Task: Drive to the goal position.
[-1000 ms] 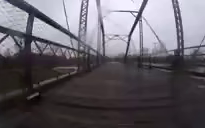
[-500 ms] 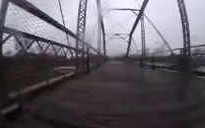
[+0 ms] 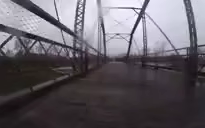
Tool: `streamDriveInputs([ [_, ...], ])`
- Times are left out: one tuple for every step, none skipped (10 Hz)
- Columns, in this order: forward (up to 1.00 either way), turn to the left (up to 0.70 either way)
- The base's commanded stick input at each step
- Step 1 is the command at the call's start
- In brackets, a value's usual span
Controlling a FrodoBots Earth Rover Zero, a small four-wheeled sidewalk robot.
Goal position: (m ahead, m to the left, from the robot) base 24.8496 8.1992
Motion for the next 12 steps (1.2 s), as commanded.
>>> streamDriveInputs([
  [1.0,0.0],
  [1.0,0.0],
  [1.0,0.0],
  [1.0,0.0],
  [1.0,0.0],
  [1.0,0.0],
  [1.0,0.0],
  [1.0,0.0],
  [1.0,0.0],
  [1.0,0.0],
  [1.0,0.0],
  [1.0,0.0],
])
